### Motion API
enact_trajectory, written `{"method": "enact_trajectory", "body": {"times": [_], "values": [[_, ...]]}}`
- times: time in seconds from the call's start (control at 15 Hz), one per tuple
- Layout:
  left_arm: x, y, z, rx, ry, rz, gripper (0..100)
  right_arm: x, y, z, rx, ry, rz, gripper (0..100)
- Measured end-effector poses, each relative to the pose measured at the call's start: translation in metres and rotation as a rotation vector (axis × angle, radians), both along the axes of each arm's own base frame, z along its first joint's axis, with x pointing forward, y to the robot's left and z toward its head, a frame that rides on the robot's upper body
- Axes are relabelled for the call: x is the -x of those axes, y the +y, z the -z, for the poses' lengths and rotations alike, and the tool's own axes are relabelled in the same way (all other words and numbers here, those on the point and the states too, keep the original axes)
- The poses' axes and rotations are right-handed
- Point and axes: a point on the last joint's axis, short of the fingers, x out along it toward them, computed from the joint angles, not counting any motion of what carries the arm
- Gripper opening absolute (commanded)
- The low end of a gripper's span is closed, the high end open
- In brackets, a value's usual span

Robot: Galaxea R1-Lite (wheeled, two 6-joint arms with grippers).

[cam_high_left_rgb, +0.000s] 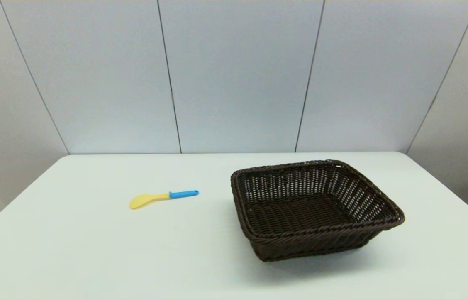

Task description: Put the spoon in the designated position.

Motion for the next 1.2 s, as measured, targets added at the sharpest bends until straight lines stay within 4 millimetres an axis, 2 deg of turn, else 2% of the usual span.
{"method": "enact_trajectory", "body": {"times": [0.2, 0.4, 0.53, 0.73, 0.93, 1.07, 1.2], "values": [[-0.017, -0.001, -0.037, -0.108, 0.067, 0.047, 100, 0.0, 0.0, 0.0, 0.0, 0.0, 0.0, 100], [-0.053, -0.002, -0.083, -0.187, 0.151, 0.099, 100, 0.0, 0.0, 0.0, 0.0, 0.0, 0.0, 100], [-0.091, -0.003, -0.114, -0.246, 0.192, 0.158, 100, 0.0, 0.0, 0.0, 0.0, 0.0, 0.0, 100], [-0.169, -0.009, -0.149, -0.352, 0.25, 0.289, 100, 0.0, 0.0, 0.0, 0.0, 0.0, 0.0, 100], [-0.242, -0.019, -0.148, -0.438, 0.324, 0.497, 100, 0.0, 0.0, 0.0, 0.0, 0.0, 0.0, 100], [-0.284, -0.027, -0.131, -0.498, 0.372, 0.659, 100, 0.0, 0.0, 0.0, 0.0, 0.0, 0.0, 100], [-0.314, -0.033, -0.109, -0.535, 0.434, 0.801, 100, 0.0, 0.0, 0.0, 0.0, 0.0, 0.0, 100]]}}
